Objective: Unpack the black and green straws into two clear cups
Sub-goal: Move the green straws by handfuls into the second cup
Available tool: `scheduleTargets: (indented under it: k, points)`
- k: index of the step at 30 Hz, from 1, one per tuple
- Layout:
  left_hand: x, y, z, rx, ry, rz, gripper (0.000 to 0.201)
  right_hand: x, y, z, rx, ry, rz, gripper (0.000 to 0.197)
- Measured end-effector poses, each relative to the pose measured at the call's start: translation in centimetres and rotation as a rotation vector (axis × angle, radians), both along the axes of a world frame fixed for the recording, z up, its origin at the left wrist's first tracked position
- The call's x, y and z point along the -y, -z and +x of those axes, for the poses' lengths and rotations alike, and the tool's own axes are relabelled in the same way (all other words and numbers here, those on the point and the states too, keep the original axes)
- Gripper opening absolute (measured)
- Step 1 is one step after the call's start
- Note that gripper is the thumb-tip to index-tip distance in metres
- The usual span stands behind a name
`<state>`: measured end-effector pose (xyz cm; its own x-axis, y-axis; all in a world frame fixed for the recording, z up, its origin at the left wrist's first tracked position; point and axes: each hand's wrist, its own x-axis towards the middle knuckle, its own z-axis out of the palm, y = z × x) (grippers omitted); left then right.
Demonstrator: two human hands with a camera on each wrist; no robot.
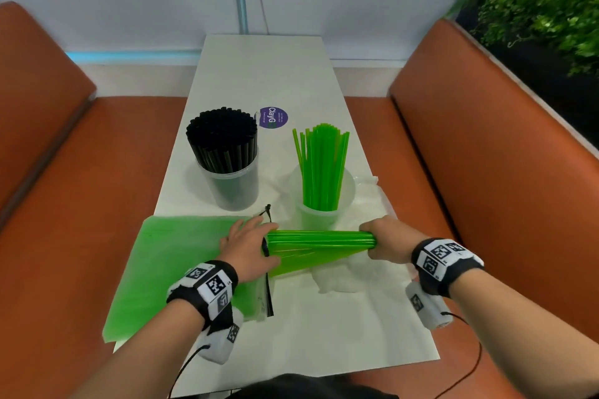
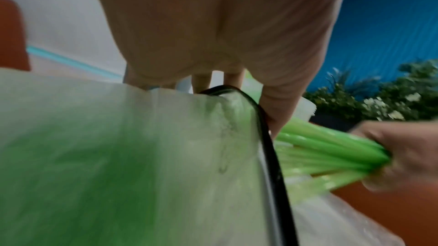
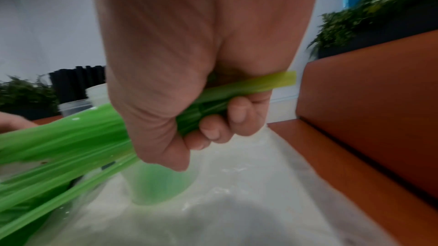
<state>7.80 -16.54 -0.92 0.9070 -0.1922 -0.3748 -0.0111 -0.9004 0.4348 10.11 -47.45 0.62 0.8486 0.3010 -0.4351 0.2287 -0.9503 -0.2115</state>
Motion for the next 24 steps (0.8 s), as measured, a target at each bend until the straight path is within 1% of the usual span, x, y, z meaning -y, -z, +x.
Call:
scheduleTargets:
  k: [5, 9, 11, 14, 16, 18, 19, 22, 24]
  points:
    - [-0.3, -0.9, 1.0, -0.004, -0.186, -0.316, 0.061, 4.1, -0.3, -1.2, -0.003, 0.104, -0.007, 0.015]
    - [0.2, -1.9, 1.3, 0.0, -0.381, -0.644, 0.041, 5.1, -0.5, -1.7, 0.014, 0.175, 0.064, 0.019]
    - [0.4, -2.4, 1.2, 0.021, -0.426, -0.756, 0.041, 5.2, -0.6, -1.9, 0.017, 0.193, 0.116, 0.019]
    - [0.9, -3.2, 1.1, 0.017, -0.444, -0.87, 0.061, 5.1, -1.0, -2.1, 0.024, 0.199, 0.167, 0.019]
    - [1.4, -3.5, 0.8, -0.005, -0.463, -0.916, 0.063, 4.8, -1.2, -2.2, 0.034, 0.208, 0.218, 0.02]
    - [1.8, -3.4, 0.8, -0.027, -0.523, -0.973, 0.068, 4.0, -1.4, -2.3, 0.038, 0.203, 0.269, 0.02]
    - [1.9, -3.4, 0.9, -0.04, -0.563, -1.006, 0.067, 3.5, -1.4, -2.2, 0.039, 0.2, 0.299, 0.019]
    - [2.0, -4.2, 1.4, -0.008, -0.638, -1.11, 0.043, 2.1, -1.2, -2.0, 0.05, 0.207, 0.381, 0.014]
    - [1.5, -5.2, 1.8, 0.053, -0.675, -1.167, 0.039, 1.5, -1.0, -1.6, 0.064, 0.244, 0.442, 0.013]
